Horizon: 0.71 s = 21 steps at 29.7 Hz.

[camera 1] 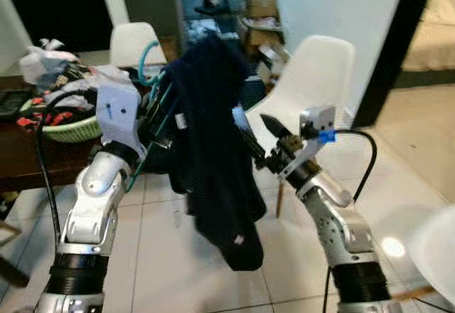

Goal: Hang hanger

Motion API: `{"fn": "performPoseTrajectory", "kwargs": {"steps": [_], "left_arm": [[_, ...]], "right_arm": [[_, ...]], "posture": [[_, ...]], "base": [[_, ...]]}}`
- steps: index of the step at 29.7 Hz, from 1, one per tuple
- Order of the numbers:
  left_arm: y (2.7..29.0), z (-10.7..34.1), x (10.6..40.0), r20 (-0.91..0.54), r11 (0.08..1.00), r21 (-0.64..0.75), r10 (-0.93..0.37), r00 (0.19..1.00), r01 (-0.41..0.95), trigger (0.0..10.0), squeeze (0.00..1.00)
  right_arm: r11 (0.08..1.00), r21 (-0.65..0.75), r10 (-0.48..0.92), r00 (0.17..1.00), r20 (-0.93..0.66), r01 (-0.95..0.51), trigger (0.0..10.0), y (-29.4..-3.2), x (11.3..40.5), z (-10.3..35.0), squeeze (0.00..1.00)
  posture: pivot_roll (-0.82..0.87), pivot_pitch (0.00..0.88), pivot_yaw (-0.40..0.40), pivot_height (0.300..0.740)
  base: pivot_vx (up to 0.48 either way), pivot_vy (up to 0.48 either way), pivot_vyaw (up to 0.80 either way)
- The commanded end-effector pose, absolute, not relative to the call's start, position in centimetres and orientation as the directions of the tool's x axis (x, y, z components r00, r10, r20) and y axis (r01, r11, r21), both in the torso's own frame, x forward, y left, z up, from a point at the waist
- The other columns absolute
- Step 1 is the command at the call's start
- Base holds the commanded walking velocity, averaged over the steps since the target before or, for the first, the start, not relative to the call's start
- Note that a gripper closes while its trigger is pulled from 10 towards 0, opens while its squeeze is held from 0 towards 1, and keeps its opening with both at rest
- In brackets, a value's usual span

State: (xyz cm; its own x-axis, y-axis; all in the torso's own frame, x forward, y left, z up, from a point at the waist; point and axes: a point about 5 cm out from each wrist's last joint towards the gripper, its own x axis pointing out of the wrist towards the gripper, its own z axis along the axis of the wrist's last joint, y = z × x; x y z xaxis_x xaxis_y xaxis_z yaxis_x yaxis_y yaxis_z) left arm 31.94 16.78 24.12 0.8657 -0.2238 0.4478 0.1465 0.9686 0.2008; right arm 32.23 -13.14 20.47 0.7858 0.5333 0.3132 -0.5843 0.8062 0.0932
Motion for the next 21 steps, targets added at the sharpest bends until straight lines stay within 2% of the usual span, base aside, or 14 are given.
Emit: {"fn": "performPoseTrajectory", "kwargs": {"steps": [1,3,8,15,17,20,21], "left_arm": [[16.6,25.6,31.6,0.507,0.968,0.208,-0.231,0.830,0.142,10.0,0.00],[16.6,25.6,31.6,0.508,0.968,0.207,-0.231,0.830,0.143,10.0,0.00],[14.9,28.9,30.9,0.580,0.927,0.186,-0.371,0.725,0.326,10.0,0.00],[14.7,31.3,30.5,0.626,0.899,0.184,-0.419,0.657,0.397,10.0,0.00],[14.9,32.0,30.5,0.637,0.893,0.192,-0.430,0.640,0.408,10.0,0.00],[15.7,32.6,30.8,0.642,0.891,0.189,-0.430,0.635,0.413,10.0,0.00],[15.7,32.6,30.8,0.642,0.891,0.189,-0.430,0.635,0.413,10.0,0.00]], "right_arm": [[0.815,0.093,0.524,0.795,0.306,-0.572,10.0,-13.3,32.2,20.3,0.00],[0.815,0.092,0.523,0.795,0.306,-0.572,10.0,-13.3,32.2,20.3,0.00],[0.833,0.112,0.490,0.817,0.304,-0.542,10.0,-13.7,32.6,20.2,0.00],[0.812,0.115,0.520,0.799,0.302,-0.572,10.0,-13.5,32.4,20.3,0.00],[0.779,0.117,0.560,0.768,0.311,-0.615,10.0,-13.3,32.0,20.3,0.00],[0.680,0.148,0.636,0.678,0.369,-0.718,10.0,-13.2,30.8,21.0,0.00],[0.680,0.148,0.636,0.678,0.369,-0.718,10.0,-13.2,30.8,21.0,0.00]], "posture": [[0.02,0.000,0.032,0.740],[0.02,0.000,0.032,0.740],[0.02,0.000,0.024,0.740],[0.02,0.000,0.022,0.740],[0.01,0.000,0.024,0.740],[0.01,0.000,0.028,0.740],[0.01,0.000,0.028,0.740]], "base": [[0.326,0.000,0.80],[0.326,0.000,0.80],[0.329,0.000,0.00],[0.327,0.000,0.00],[0.324,0.000,0.00],[0.326,0.000,0.00],[0.326,0.000,0.00]]}}
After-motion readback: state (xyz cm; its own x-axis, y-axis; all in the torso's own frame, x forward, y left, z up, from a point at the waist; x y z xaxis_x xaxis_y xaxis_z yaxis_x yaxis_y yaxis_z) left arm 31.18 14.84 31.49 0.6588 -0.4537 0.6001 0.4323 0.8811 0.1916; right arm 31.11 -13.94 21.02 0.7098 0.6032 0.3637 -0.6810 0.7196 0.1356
